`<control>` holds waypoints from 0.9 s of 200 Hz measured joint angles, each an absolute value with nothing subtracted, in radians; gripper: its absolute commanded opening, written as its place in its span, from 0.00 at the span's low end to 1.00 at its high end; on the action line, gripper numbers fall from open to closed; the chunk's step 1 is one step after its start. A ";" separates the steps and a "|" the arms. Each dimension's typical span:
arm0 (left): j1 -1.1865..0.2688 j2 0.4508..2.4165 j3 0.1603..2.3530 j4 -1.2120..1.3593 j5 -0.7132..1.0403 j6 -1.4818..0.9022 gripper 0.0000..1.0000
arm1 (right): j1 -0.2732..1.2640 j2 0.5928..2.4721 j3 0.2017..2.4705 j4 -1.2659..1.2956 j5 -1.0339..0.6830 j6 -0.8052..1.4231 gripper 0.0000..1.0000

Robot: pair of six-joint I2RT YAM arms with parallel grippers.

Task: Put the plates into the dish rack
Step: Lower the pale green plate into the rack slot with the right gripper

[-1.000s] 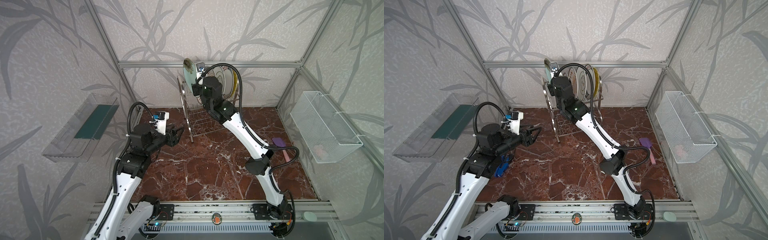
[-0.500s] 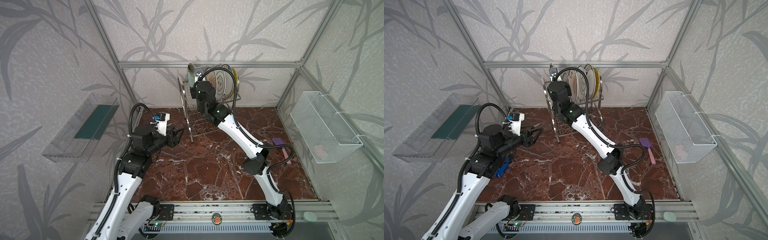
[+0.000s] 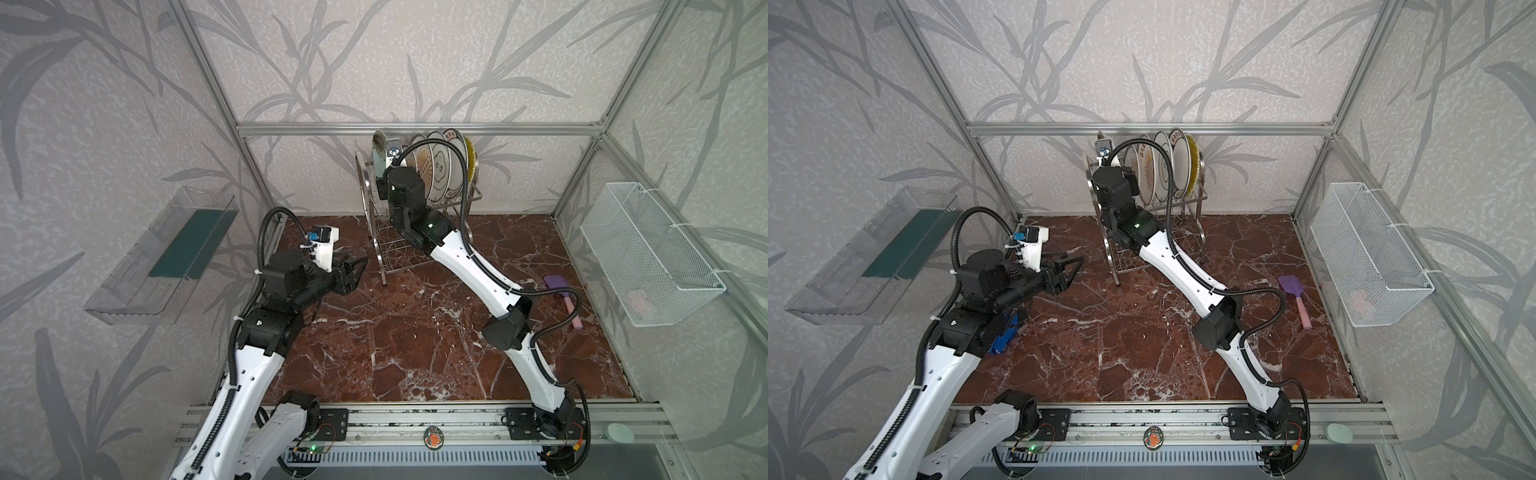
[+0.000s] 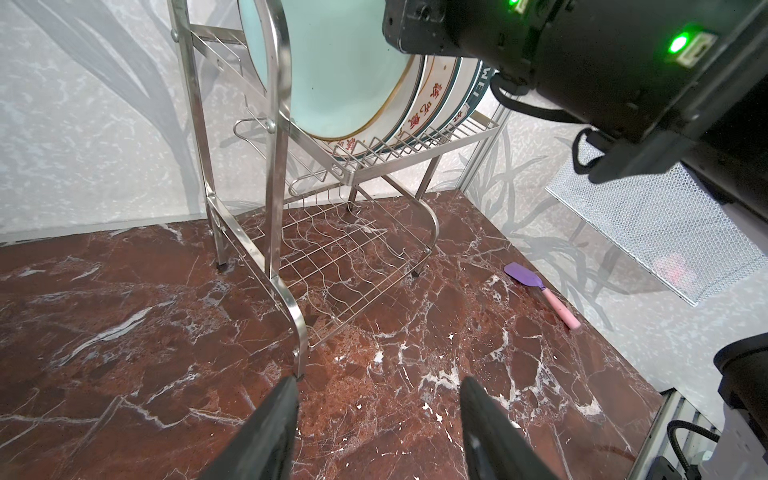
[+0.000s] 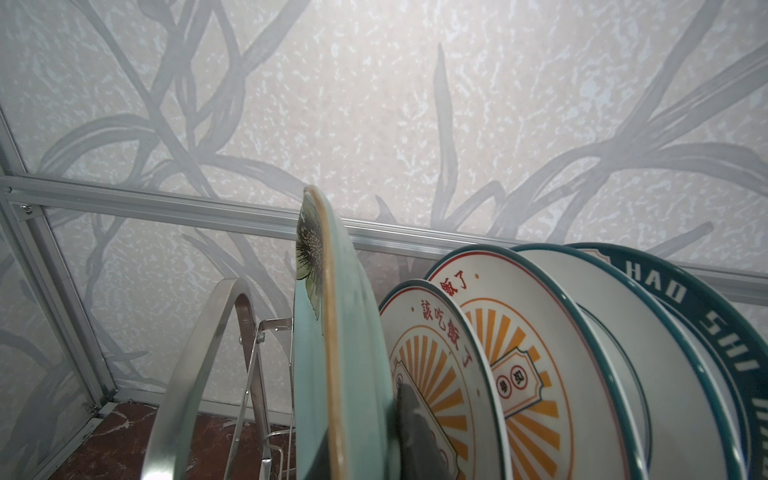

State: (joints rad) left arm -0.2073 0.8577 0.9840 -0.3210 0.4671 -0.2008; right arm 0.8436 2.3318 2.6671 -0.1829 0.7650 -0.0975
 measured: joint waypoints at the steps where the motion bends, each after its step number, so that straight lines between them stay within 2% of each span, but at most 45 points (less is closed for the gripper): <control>1: -0.207 0.858 0.984 -0.321 0.467 -0.201 0.60 | 0.844 2.332 2.667 -0.183 0.765 -0.097 0.00; 180: -0.201 0.844 0.984 -0.321 0.449 -0.183 0.60 | 0.846 2.371 2.661 -0.176 0.799 -0.072 0.00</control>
